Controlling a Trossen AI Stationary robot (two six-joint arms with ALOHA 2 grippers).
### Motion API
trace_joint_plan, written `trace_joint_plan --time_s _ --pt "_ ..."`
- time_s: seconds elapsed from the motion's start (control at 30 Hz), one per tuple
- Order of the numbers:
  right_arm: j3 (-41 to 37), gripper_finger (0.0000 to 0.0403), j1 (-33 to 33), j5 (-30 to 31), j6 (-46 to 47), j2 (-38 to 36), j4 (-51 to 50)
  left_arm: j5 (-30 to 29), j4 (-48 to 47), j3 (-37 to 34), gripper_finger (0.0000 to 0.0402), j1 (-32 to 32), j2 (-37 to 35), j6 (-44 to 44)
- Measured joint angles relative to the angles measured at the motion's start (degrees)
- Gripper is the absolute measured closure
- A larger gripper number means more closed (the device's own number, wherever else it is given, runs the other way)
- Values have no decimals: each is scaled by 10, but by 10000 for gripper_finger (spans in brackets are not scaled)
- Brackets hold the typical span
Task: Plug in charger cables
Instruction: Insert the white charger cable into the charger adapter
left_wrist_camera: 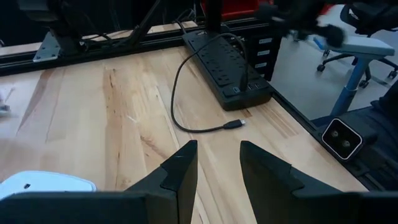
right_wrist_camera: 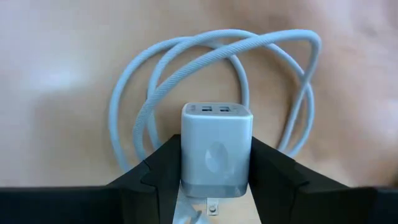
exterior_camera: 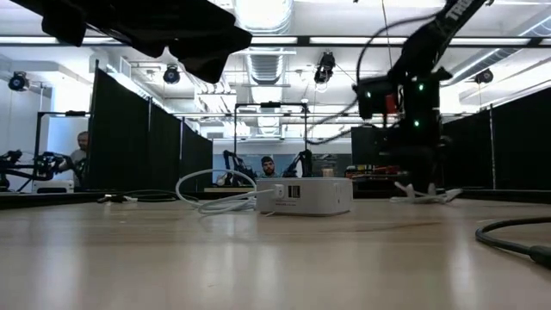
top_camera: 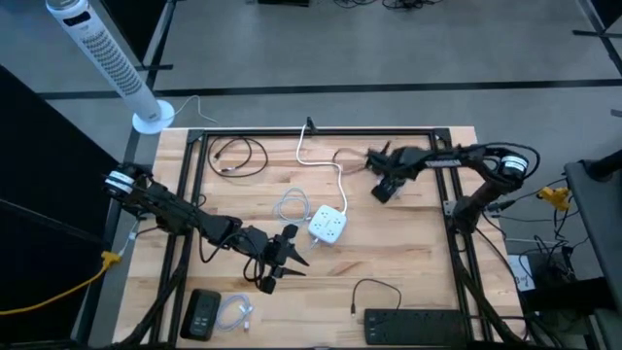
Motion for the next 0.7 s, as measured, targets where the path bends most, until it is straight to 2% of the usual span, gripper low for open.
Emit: trace_joint_plan --time_s 0.13,0.37,0.53,0.6,0.7 --pt "10 258 106 -15 37 -19 0 0 8 0 292 0 0 3" --pt "19 258 234 10 108 -130 -7 0 50 0 292 0 0 29" --pt "13 258 329 14 124 -196 -62 -2 77 0 292 0 0 40" --pt "10 258 374 14 146 -208 -82 -32 76 0 292 -1 0 33" --pt "5 258 427 30 231 -209 -122 -87 75 3 292 3 14 18"
